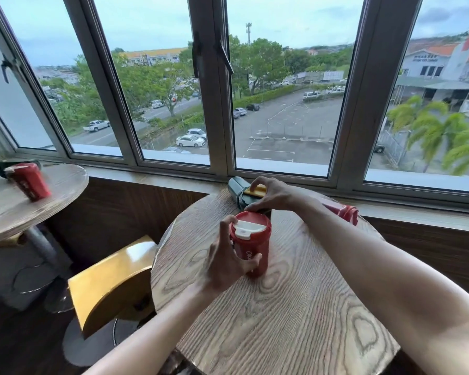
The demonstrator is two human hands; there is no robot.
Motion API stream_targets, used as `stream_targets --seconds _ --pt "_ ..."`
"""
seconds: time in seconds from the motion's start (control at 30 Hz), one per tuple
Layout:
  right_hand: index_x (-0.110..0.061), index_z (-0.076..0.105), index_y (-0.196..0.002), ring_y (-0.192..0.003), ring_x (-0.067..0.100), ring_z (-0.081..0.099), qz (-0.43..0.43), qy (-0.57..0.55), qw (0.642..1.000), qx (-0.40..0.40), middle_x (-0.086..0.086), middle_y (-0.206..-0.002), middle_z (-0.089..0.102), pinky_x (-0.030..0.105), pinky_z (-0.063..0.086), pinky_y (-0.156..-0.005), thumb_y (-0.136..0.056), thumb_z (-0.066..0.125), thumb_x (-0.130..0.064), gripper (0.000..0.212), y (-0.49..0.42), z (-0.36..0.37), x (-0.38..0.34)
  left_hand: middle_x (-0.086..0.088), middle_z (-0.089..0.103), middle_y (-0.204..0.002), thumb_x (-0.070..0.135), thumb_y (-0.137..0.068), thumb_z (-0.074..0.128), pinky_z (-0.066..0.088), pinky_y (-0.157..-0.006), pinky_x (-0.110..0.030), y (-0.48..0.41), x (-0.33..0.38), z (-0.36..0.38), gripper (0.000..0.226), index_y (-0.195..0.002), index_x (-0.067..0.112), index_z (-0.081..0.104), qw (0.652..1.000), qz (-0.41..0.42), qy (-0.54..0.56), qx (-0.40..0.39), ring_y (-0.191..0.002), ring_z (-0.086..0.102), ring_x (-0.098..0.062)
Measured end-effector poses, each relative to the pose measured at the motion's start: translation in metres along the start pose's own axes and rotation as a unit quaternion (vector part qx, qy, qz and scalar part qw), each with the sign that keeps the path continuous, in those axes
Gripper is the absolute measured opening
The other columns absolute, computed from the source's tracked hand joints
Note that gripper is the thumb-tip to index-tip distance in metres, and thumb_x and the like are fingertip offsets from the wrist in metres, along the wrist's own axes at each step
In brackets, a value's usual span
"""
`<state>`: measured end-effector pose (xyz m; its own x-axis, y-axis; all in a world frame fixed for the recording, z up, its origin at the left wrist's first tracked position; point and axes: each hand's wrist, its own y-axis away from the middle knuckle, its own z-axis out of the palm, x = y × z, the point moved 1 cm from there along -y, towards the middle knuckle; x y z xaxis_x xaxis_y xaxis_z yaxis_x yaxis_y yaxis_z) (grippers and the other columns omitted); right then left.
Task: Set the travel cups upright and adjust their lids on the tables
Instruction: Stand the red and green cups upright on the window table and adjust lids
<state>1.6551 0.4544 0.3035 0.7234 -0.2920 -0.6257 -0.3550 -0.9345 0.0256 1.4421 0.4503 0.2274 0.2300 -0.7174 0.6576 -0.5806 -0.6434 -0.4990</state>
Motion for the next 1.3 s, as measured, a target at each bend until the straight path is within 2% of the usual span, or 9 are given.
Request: stream_targets --seconds 0.17,0.23,0.4,0.67,0.8,0.87,0.97,1.17,1.3 --pt "-0.025 0.062 -0.117 -0.098 0.023 0.056 0.035 -0.108 0.993 -0.013 0.012 -0.124 0.056 0.036 0.05 -0.078 -0.088 0.068 -0.034 0.03 0.006 -0.004 0.006 0.004 0.062 -0.108 0.037 -0.066 0.083 0.061 -0.067 -0.037 -0.003 -0.006 -0.001 0.081 -0.126 0.023 0.03 1.0 0.022 0.013 -0.016 -0.088 0.068 -0.015" --pt "-0.028 0.061 -0.119 -0.105 0.025 0.057 0.051 -0.139 0.988 -0.03 0.011 -0.127 0.054 0.037 0.051 -0.078 -0.091 0.064 -0.025 0.029 0.01 -0.004 0.011 0.0 0.063 -0.111 0.039 -0.066 0.081 0.061 -0.066 -0.036 -0.006 -0.007 0.0 0.081 -0.127 0.023 0.029 0.999 0.031 0.011 -0.02 -0.088 0.068 -0.016" --pt "-0.032 0.06 -0.114 -0.094 0.023 0.057 0.048 -0.195 0.979 -0.033 0.014 -0.117 0.058 0.038 0.053 -0.078 -0.093 0.058 -0.016 0.027 0.014 -0.001 0.016 0.006 0.059 -0.112 0.036 -0.067 0.082 0.061 -0.067 -0.036 -0.008 -0.011 0.001 0.082 -0.128 0.021 0.03 0.999 0.036 0.017 -0.018 -0.09 0.067 -0.015" --pt "-0.031 0.064 -0.11 -0.102 0.03 0.062 0.024 -0.181 0.983 -0.008 0.015 -0.122 0.057 0.043 0.058 -0.079 -0.094 0.057 -0.012 0.027 0.013 -0.004 0.018 0.004 0.06 -0.114 0.034 -0.067 0.084 0.061 -0.068 -0.038 -0.008 -0.015 0.001 0.083 -0.128 0.02 0.031 0.999 0.032 0.027 -0.016 -0.09 0.068 -0.017" --pt "-0.034 0.067 -0.101 -0.098 0.03 0.062 0.012 -0.163 0.986 -0.007 0.017 -0.125 0.055 0.048 0.058 -0.081 -0.092 0.058 -0.009 0.028 0.016 -0.01 0.023 -0.002 0.062 -0.118 0.04 -0.066 0.081 0.061 -0.066 -0.037 -0.007 -0.017 0.003 0.083 -0.129 0.024 0.029 0.999 0.028 0.023 -0.014 -0.089 0.068 -0.016" --pt "-0.038 0.069 -0.095 -0.104 0.035 0.063 0.011 -0.154 0.988 -0.009 0.015 -0.126 0.054 0.051 0.059 -0.082 -0.092 0.059 -0.009 0.031 0.018 -0.013 0.026 -0.003 0.061 -0.12 0.042 -0.066 0.08 0.061 -0.066 -0.037 -0.007 -0.018 0.004 0.083 -0.129 0.023 0.03 0.999 0.037 0.025 -0.016 -0.092 0.067 -0.017" --pt "-0.034 0.069 -0.099 -0.107 0.039 0.061 0.007 -0.139 0.99 0.004 0.016 -0.128 0.051 0.05 0.058 -0.08 -0.092 0.058 -0.006 0.031 0.025 -0.017 0.028 -0.004 0.056 -0.124 0.039 -0.067 0.08 0.06 -0.071 -0.036 -0.006 -0.02 0.007 0.083 -0.131 0.017 0.031 0.998 0.06 0.023 -0.019 -0.099 0.064 -0.016" --pt "-0.022 0.07 -0.111 -0.084 0.023 0.057 0.001 -0.116 0.993 0.025 0.014 -0.116 0.055 0.045 0.057 -0.076 -0.092 0.056 -0.006 0.029 0.046 -0.029 0.037 -0.008 0.053 -0.131 0.04 -0.07 0.081 0.059 -0.074 -0.041 -0.004 -0.029 0.011 0.086 -0.135 0.021 0.028 0.998 0.061 0.028 -0.016 -0.106 0.061 -0.019" --pt "-0.027 0.07 -0.104 -0.072 0.019 0.055 0.006 -0.133 0.991 0.013 0.007 -0.103 0.054 0.034 0.05 -0.063 -0.093 0.056 -0.005 0.028 0.055 -0.035 0.043 -0.008 0.051 -0.133 0.04 -0.07 0.081 0.059 -0.076 -0.043 -0.003 -0.031 0.013 0.089 -0.137 0.025 0.026 0.998 0.053 0.04 -0.015 -0.107 0.06 -0.02"
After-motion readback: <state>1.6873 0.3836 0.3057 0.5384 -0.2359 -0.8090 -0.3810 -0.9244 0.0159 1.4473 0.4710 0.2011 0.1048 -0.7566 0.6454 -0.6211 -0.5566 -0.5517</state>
